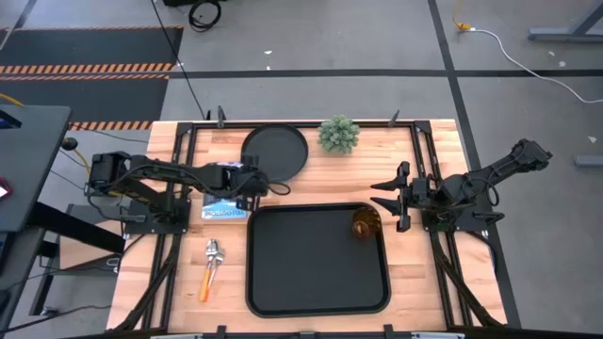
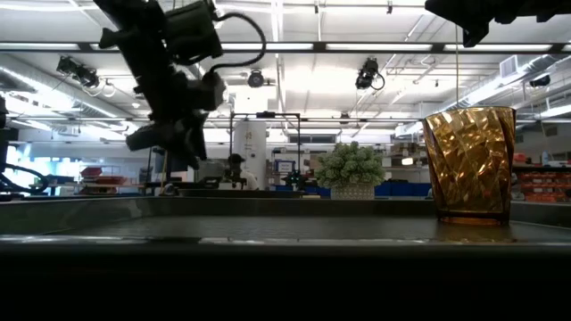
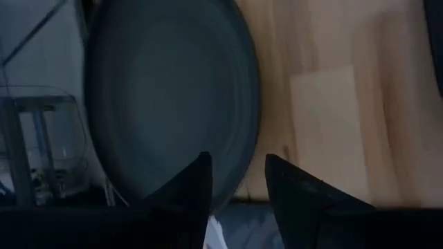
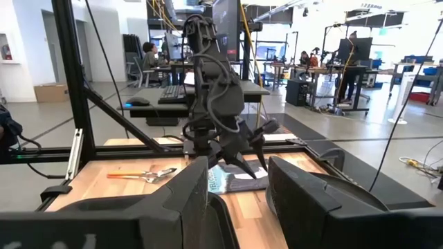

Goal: Pick and place plate/cup/fork/spoon on tray
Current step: Put the black plate on the black tray

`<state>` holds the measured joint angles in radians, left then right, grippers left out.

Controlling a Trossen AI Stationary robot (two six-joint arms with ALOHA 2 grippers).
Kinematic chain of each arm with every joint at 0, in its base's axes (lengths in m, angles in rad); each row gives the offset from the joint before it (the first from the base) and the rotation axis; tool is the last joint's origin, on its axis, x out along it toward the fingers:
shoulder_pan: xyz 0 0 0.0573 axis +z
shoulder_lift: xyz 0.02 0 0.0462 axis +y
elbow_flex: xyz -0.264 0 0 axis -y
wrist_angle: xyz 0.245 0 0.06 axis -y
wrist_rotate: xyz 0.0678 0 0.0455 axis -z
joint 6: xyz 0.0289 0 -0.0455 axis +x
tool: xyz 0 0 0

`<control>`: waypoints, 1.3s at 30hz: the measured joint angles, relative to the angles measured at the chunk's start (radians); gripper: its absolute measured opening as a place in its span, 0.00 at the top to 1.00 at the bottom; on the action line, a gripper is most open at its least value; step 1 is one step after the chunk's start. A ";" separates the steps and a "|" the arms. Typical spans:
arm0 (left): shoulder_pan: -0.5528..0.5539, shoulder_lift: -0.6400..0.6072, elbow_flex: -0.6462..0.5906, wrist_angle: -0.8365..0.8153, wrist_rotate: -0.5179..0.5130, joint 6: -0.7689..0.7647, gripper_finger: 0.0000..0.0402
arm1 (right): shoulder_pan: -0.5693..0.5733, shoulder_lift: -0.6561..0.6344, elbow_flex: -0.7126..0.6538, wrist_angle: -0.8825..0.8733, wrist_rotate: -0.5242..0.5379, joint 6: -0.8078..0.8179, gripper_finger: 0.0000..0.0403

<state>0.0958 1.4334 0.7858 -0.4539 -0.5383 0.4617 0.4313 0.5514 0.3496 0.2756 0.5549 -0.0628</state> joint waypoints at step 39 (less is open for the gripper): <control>0.072 0.256 -0.042 0.196 -0.075 0.112 0.75 | 0.000 0.003 0.000 0.000 -0.026 0.007 0.60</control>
<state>0.1673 1.6895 0.7441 -0.2581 -0.6128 0.5733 0.4313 0.5545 0.3496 0.2752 0.5285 -0.0553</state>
